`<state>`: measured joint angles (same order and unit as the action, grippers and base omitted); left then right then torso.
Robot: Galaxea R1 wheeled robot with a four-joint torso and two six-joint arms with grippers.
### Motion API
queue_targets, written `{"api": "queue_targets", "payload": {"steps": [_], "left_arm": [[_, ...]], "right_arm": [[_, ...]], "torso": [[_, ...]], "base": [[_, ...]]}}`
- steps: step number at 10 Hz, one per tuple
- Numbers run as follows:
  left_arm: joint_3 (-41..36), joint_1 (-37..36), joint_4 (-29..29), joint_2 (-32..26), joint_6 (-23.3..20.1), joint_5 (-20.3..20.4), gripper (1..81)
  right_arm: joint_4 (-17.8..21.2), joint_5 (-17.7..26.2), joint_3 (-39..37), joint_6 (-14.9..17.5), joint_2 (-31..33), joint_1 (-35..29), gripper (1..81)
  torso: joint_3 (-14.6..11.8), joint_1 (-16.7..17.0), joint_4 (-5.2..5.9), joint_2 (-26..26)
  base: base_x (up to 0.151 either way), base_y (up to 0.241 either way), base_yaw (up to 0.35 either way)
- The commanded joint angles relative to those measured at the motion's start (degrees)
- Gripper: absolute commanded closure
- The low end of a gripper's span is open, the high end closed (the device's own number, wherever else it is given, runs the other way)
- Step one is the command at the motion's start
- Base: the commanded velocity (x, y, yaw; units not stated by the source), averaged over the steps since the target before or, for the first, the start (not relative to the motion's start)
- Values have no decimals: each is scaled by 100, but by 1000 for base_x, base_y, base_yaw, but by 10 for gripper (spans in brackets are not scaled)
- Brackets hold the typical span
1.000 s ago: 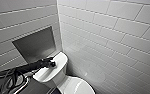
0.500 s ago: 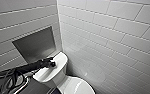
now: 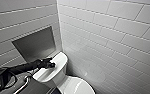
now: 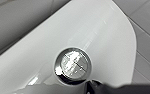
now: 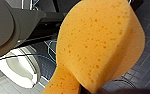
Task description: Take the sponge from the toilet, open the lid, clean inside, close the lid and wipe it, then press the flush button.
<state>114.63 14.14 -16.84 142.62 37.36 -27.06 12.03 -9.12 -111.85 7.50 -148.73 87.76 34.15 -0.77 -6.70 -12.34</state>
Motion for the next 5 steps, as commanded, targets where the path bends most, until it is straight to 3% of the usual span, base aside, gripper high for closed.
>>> {"api": "queue_targets", "payload": {"steps": [1,5], "left_arm": [[-1395,-1198,75,-951,51,-194,811],[-3034,-1085,40,-2061,157,-185,811]], "right_arm": [[45,455,138,6,113,10,811],[45,455,121,6,121,1,811]], "torso": [[0,0,0,0],[2,0,0,2]], "base": [[0,0,0],[0,0,0]]}}
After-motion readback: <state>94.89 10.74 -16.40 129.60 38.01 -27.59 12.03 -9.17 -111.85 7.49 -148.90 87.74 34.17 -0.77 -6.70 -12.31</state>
